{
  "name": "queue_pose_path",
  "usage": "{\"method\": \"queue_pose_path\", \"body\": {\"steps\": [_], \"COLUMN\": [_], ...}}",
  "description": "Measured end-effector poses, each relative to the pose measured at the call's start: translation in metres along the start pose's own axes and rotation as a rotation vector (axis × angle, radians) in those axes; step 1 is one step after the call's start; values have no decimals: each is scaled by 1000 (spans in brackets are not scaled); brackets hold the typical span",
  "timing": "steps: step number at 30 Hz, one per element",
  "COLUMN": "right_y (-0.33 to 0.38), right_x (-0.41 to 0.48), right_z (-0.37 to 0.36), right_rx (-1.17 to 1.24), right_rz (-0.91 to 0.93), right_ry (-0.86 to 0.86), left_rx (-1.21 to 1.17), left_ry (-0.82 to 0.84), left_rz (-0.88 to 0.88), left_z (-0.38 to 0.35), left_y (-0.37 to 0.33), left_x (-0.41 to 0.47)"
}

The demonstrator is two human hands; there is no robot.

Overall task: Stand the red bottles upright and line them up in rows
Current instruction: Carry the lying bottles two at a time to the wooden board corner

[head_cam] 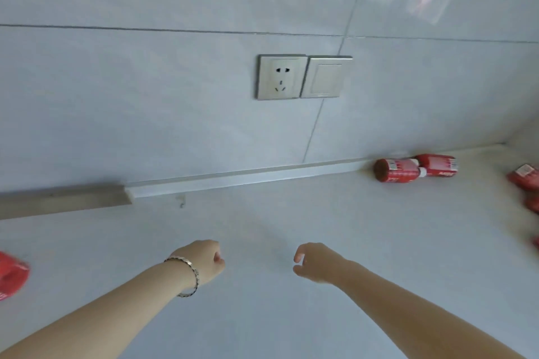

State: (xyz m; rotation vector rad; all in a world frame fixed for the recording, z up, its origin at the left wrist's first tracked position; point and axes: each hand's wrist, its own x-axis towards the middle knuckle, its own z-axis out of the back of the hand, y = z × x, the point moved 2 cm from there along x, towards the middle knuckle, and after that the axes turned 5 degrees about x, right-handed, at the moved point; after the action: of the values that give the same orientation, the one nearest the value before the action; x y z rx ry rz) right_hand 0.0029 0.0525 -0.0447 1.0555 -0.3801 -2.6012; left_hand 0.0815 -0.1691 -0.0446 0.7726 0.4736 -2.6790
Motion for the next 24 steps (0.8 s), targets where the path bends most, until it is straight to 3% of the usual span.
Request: {"method": "queue_pose_path", "body": {"steps": [7,14,19,24], "right_y": [-199,-326,-383,-411], "right_x": [-4,20,40,59], "right_z": [126,213,243,254], "right_rx": [0,59,141,188], "right_rz": [-102,-146,-161,-160], "right_ry": [-52,-140,-186,-214], "left_rx": [79,250,285,346], "left_ry": [14,-92,-344,-371], "left_rz": [-106,-212,-352,-340], "left_z": [-10,8,13,-9], "left_y": [-225,-396,-480,-503], "left_x": [53,119,192,251]}}
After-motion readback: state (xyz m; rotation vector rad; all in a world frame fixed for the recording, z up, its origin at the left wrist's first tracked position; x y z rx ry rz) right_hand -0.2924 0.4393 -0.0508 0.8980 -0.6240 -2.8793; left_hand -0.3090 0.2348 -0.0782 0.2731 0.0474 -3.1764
